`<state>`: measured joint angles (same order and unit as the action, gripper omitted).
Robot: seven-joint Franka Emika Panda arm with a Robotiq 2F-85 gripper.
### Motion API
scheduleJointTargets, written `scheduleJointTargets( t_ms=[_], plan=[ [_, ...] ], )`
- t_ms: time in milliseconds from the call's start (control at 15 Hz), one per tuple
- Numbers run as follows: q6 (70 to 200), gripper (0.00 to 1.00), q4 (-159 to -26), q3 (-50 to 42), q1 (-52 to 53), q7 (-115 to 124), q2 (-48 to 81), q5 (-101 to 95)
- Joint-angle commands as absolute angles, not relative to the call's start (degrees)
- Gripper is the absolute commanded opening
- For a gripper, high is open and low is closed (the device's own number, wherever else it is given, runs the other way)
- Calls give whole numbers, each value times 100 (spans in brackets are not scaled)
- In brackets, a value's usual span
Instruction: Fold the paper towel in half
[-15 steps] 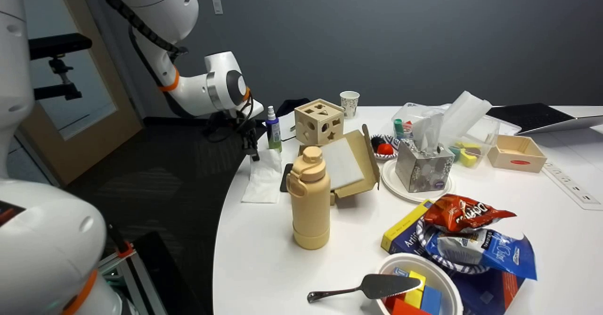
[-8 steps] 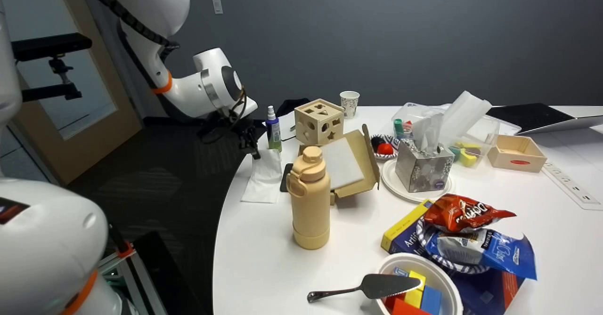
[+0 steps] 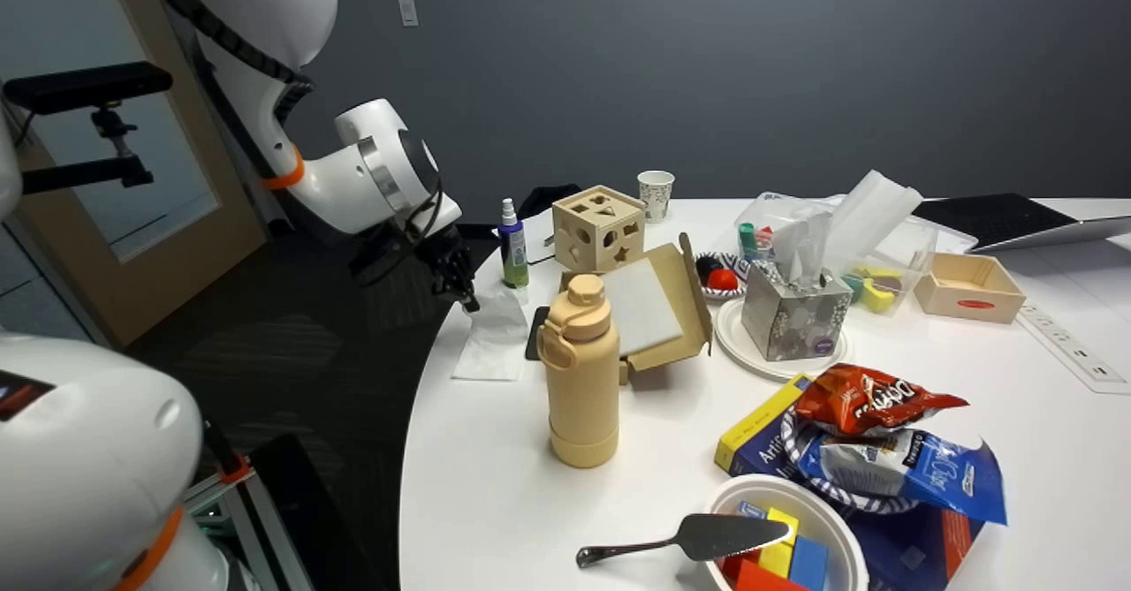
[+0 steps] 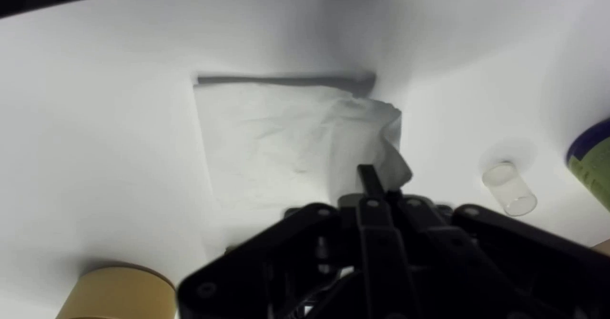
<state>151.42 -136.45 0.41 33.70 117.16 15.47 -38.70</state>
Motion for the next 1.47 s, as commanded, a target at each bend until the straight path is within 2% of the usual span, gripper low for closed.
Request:
scheduleJointTargets(
  t_ms=[0,867,1000,1067,1133,1200,1333,1400],
  plan=[
    [15069,0,-14073,232,3227,12384,1174,-4230],
    [15101,0,-14814,691,2587,13469,885,-4797],
    [15123,15,-14871,740,2505,13530,887,-4851],
    [15129,7,-14883,760,2472,13546,897,-4867],
    [15143,7,-14905,786,2447,13556,892,-4868],
    [15145,38,-14931,800,2423,13571,886,-4885],
    [15140,36,-14960,843,2396,13593,874,-4883],
    [15131,44,-14978,862,2387,13613,859,-4880]
  ],
)
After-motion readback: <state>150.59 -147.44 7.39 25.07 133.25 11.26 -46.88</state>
